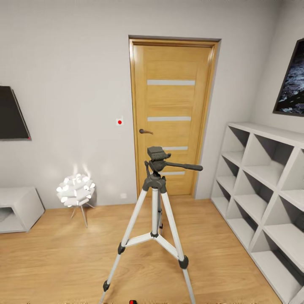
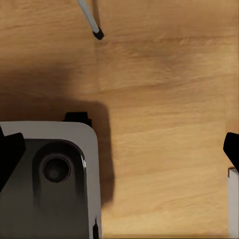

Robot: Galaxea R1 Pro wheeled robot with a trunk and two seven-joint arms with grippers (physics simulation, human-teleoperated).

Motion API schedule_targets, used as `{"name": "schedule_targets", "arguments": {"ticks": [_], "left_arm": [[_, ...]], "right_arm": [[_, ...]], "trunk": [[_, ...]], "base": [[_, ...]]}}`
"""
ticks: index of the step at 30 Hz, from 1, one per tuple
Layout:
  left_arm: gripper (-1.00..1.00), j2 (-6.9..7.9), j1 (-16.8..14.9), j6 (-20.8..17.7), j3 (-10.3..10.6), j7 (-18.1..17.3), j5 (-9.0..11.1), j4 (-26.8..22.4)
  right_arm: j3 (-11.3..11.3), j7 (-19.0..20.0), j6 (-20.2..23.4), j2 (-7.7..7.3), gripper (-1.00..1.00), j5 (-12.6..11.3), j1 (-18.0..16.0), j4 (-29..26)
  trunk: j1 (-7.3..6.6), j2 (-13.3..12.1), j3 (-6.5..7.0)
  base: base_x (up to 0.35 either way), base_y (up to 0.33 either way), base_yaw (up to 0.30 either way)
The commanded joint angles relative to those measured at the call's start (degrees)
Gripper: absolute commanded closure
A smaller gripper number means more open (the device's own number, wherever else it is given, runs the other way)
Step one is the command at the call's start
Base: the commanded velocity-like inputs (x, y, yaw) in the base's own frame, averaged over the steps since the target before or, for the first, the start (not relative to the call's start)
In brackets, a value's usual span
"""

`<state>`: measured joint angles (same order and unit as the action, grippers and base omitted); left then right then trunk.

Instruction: Attach the digital camera to the camera tripod in the bedroom.

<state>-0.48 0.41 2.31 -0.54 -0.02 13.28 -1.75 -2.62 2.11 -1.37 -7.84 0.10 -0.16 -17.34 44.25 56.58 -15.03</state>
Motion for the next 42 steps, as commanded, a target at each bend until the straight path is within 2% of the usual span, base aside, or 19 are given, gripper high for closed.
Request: {"name": "schedule_targets", "arguments": {"ticks": [1, 42], "left_arm": [[-1.00, 0.01, 0.0, 0.1, 0.0, 0.0, 0.3, -0.1], [-1.00, 0.04, 0.0, 0.1, 0.0, -0.1, 0.3, -0.1]], "right_arm": [[-0.2, 0.1, -0.1, 0.06, -1.00, 0.1, 0.0, 0.0], [0.2, 0.8, 0.5, 0.26, -1.00, 0.9, 0.0, -0.1]], "trunk": [[-0.02, 0.0, -0.05], [-0.02, 0.0, -0.05]], "base": [[-0.105, 0.000, 0.000], [-0.018, 0.000, 0.000]]}}
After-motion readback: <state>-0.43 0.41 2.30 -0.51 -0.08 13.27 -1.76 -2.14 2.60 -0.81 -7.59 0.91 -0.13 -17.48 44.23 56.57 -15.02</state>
